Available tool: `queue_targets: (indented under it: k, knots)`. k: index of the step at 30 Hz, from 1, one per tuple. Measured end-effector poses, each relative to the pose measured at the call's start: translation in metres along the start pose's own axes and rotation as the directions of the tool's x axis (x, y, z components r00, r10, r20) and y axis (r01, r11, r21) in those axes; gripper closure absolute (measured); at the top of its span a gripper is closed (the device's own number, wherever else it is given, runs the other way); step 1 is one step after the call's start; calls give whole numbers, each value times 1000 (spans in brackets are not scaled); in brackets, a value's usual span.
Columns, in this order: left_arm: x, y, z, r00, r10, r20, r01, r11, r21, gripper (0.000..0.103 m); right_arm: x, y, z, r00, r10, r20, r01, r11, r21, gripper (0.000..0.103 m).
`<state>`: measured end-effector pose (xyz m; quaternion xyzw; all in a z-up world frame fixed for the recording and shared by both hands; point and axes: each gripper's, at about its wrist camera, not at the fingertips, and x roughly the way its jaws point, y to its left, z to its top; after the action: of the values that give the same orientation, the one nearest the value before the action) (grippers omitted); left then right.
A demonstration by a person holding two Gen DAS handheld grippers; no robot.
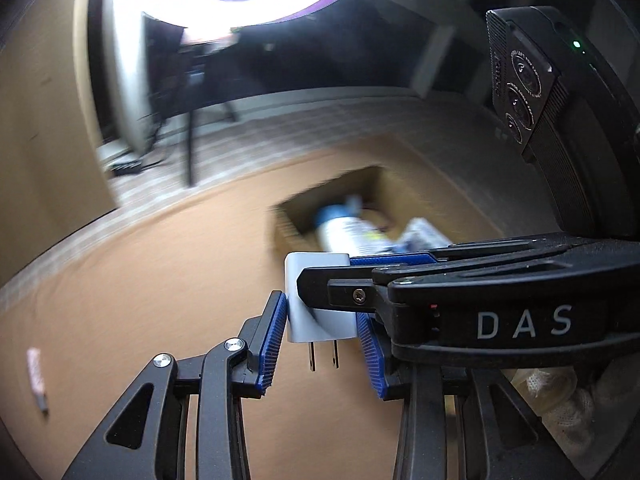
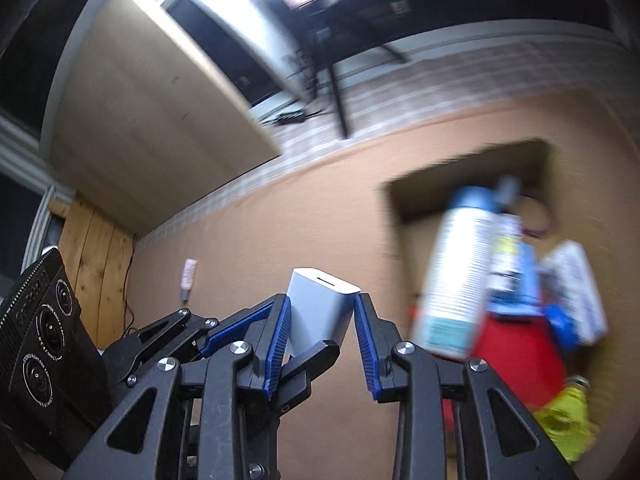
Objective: Organize objects
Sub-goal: 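Carry the white charger with both tools into the box and release it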
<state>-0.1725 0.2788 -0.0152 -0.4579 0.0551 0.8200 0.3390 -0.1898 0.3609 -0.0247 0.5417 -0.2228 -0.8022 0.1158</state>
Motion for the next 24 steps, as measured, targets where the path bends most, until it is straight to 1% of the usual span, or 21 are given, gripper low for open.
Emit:
queue_targets:
  k: [5,8,11,17,24]
  knots:
    - [28,-51,13,998,-45,-33,47,997,65,64,-27,-50,-12,999,-46,26,44,996,75,73]
    - [42,-71,13,996,-62,-56,67,994,85,64,-32,-72,-18,998,-53,24,50,993,109,73]
    - [53,-84,14,995,-66,-74,74,992,106,64,-34,-85,-22,998,-51,24,48,990,130,73]
    - [67,-93,13,993,-62,-105,73,991,112,64,-29,-97,-26,999,-50,15,48,987,150,73]
    - [72,-91,9,991,-59,-122,70,993,96,64,-26,-102,-29,999,-53,8,52,987,152,73]
